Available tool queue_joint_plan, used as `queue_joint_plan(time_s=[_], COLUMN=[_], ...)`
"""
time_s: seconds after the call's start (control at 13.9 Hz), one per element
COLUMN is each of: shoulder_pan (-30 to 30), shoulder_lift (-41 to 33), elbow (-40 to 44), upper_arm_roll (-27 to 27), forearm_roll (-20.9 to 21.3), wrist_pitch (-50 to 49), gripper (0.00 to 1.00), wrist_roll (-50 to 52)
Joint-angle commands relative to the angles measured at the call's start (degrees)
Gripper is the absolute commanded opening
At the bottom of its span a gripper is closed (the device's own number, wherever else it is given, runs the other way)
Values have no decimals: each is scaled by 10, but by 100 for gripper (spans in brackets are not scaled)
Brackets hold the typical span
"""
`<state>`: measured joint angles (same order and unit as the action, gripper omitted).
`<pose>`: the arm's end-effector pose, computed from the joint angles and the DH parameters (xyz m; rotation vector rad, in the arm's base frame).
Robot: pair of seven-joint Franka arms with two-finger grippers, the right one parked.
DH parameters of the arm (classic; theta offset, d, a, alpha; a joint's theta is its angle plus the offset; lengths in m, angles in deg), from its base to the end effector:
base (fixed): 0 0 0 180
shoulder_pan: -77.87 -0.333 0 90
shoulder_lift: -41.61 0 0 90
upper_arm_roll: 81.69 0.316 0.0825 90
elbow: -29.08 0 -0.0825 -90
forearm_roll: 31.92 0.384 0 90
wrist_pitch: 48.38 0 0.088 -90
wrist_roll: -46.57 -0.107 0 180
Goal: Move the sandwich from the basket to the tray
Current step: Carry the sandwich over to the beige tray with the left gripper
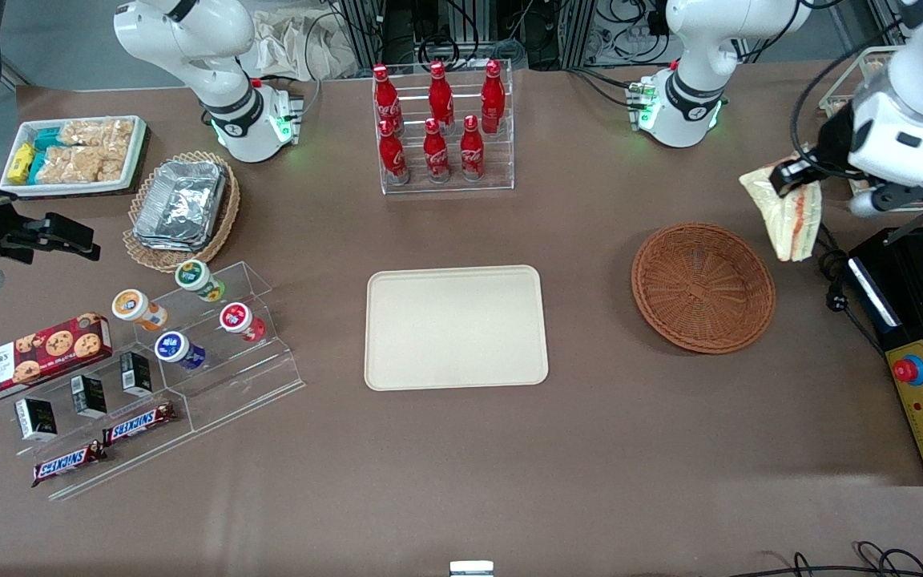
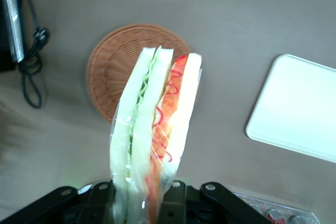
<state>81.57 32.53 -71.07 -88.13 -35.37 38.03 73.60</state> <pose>0.4867 -0.0983 0.6191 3.0901 0.4601 -0.1431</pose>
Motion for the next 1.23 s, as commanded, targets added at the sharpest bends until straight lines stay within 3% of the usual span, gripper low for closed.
queue_joint_plan(time_s=[0.0, 0.22, 0.36, 0.5, 0.86, 1.15], shoulder_pan=[8, 8, 18, 61, 86, 98], shoulder_lift=[60, 127, 173, 228, 325, 409], elbow=[67, 110, 105, 66, -39, -48], upper_arm_roll=[-93, -187, -238, -240, -240, -240], forearm_roll=[35, 49, 63, 78, 152, 221], wrist_pitch=[-18, -11, 50, 153, 347, 396], gripper=[0, 0, 0, 0, 0, 0], wrist_roll=[87, 199, 252, 289, 285, 283])
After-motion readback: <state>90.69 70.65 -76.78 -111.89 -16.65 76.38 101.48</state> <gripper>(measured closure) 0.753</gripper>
